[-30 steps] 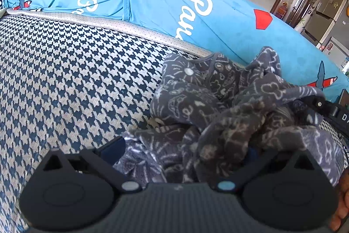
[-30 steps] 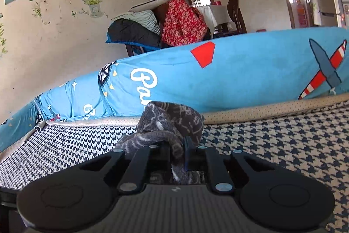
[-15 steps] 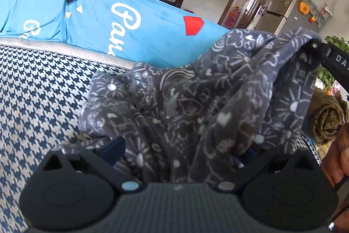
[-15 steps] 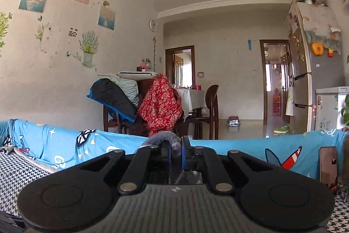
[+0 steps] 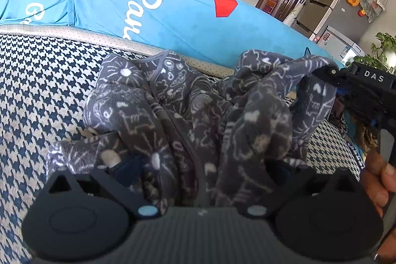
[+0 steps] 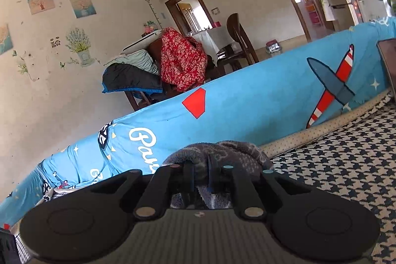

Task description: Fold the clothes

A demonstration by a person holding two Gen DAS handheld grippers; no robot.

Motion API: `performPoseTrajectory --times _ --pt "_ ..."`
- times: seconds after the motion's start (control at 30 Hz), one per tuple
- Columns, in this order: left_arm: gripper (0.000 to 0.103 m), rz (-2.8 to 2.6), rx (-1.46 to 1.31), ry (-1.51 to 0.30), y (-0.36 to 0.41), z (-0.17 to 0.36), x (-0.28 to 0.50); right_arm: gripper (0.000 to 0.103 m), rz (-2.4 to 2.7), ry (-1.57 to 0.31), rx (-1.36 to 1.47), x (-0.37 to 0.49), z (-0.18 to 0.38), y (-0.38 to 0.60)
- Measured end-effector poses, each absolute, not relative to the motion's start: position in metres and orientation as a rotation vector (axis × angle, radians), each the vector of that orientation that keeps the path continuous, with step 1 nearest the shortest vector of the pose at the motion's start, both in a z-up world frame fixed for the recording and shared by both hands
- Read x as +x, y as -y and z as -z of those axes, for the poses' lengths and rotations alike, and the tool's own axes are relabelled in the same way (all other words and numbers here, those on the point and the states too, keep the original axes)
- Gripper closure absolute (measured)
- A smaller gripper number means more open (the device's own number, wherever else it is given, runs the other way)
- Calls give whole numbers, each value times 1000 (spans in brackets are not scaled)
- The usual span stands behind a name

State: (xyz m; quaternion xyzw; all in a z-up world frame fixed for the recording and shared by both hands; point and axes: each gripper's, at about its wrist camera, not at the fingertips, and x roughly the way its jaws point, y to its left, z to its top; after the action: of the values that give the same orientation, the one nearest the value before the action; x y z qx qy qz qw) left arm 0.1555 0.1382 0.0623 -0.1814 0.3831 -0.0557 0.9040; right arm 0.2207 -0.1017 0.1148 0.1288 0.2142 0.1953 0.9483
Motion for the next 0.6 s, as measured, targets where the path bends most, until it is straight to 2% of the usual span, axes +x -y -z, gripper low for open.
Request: performPoseTrajectory --times 0.07,0.13,0.17,0.2,0.4,0.6 --pt "0 113 -375 -796 -139 -62 156 88 -401 -452 245 222 -112 101" --pt "0 107 -379 -804 -140 -61 156 73 -405 -467 227 223 -109 101" --pt "0 106 -382 -805 -141 -61 156 61 -407 -475 219 224 -108 101" --pt "0 106 -384 -806 -142 -61 156 53 -409 -482 210 224 -106 101" --pt "0 109 -380 -808 -144 -60 155 32 -408 -465 126 223 -100 91" --pt "0 117 -379 -812 -145 -59 154 30 -400 -407 24 220 -95 76"
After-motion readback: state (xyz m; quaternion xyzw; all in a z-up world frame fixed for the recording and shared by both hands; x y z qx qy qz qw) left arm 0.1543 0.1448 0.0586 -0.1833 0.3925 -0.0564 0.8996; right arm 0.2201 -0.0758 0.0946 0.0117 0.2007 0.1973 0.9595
